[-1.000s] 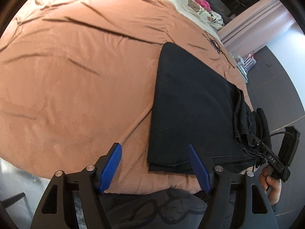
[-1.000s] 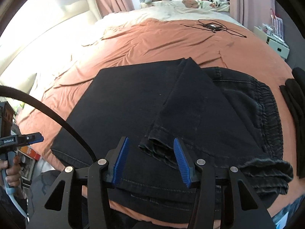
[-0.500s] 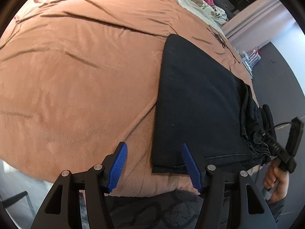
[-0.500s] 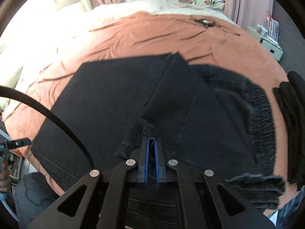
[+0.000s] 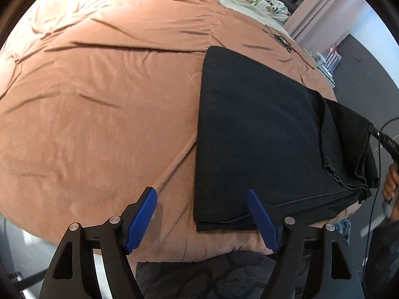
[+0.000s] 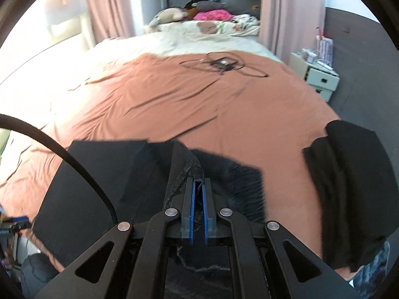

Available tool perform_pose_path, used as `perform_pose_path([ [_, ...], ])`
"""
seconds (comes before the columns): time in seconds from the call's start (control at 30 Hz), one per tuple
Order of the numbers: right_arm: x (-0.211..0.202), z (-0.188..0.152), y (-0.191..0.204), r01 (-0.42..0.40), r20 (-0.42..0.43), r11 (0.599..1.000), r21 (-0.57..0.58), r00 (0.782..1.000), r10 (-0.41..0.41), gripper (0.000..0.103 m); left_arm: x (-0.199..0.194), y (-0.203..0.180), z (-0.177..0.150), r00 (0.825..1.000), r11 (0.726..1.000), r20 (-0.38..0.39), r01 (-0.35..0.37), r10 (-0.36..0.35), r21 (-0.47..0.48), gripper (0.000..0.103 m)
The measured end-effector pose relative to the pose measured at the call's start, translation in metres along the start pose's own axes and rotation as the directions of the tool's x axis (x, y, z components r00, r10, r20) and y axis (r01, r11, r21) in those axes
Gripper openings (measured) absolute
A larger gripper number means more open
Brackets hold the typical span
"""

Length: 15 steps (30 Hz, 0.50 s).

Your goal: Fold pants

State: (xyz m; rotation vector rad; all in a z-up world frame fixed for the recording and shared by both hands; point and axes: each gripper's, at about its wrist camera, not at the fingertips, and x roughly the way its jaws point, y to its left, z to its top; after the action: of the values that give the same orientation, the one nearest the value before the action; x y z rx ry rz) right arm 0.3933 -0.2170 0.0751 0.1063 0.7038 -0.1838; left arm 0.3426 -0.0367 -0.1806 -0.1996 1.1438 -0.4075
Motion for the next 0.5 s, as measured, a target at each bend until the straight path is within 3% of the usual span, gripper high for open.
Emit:
perform_pose_path([
  [0.1,0.011,0.011,-0.012,0.023,0.004,1.000,0.012,1.000,-0.023,0.002,0.000,-0.004,0.001,1.000,1.000,0.008,0.006,-0.006,0.013,0.084],
  [0.43,0.055,0.045,-0.028,0.084,-0.013,0.996,0.010,0.996,-0.084,0.002,0.004,-0.009,0.002,1.000,1.000,0.009,-0.008,0.008,0.008,0.085],
  [0.5,0.055,0.044,-0.033,0.072,-0.024,0.996,0.045,0.997,-0.071,0.009,0.004,-0.011,0.002,1.000,1.000,0.017,-0.015,0.014,0.012,0.087],
])
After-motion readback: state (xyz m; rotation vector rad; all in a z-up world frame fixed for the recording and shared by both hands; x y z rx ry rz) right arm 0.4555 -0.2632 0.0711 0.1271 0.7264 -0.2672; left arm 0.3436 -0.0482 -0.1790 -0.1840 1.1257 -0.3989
